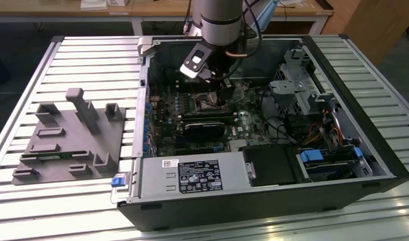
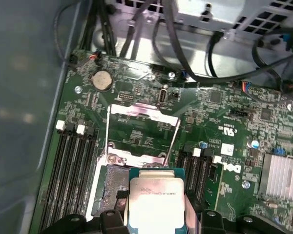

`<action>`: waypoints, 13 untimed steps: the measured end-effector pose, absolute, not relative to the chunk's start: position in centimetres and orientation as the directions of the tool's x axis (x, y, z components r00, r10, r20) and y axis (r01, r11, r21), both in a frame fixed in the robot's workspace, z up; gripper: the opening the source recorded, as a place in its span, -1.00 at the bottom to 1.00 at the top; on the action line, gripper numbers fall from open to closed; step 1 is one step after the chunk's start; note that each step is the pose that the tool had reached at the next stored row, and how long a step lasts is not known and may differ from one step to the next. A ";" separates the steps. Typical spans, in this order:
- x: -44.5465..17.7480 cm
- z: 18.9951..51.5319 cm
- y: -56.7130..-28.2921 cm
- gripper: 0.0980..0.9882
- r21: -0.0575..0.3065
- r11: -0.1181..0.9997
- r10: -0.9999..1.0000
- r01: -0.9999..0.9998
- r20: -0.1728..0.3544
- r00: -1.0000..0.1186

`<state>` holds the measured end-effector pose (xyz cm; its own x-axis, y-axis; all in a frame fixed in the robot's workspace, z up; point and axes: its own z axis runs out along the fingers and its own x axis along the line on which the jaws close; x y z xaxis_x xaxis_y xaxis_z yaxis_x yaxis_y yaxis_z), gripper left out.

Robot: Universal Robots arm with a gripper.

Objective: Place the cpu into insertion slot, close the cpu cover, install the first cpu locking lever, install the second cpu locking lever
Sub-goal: 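Place the cpu into insertion slot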

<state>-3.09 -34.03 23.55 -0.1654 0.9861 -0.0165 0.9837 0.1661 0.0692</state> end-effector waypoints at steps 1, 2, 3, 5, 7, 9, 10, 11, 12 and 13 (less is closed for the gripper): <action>-3.1 23.5 -34.0 0.00 0.069 0.154 0.988 0.986 -0.016 -0.153; -3.1 23.5 -34.0 0.00 0.069 0.142 0.990 0.987 -0.016 -0.141; -3.1 23.5 -34.0 0.00 0.069 0.129 0.992 0.989 -0.016 -0.129; -3.1 23.5 -34.0 0.00 0.069 0.104 0.995 0.992 -0.017 -0.103; -3.1 23.5 -34.0 0.00 0.069 0.077 0.997 0.995 -0.017 -0.076; -3.1 23.5 -34.0 0.00 0.069 0.051 0.999 0.996 -0.017 -0.050; -3.1 23.5 -34.0 0.00 0.069 0.039 0.999 0.997 -0.017 -0.038; -3.1 23.5 -34.0 0.00 0.069 0.027 1.000 0.997 -0.017 -0.026; -3.1 23.5 -34.0 0.00 0.069 0.015 1.000 0.997 -0.017 -0.014; -3.1 23.5 -34.0 0.00 0.069 0.008 1.000 0.998 -0.017 -0.007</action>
<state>-3.09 -34.03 23.49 -0.0072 0.9998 -0.0165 0.9976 0.0084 0.0691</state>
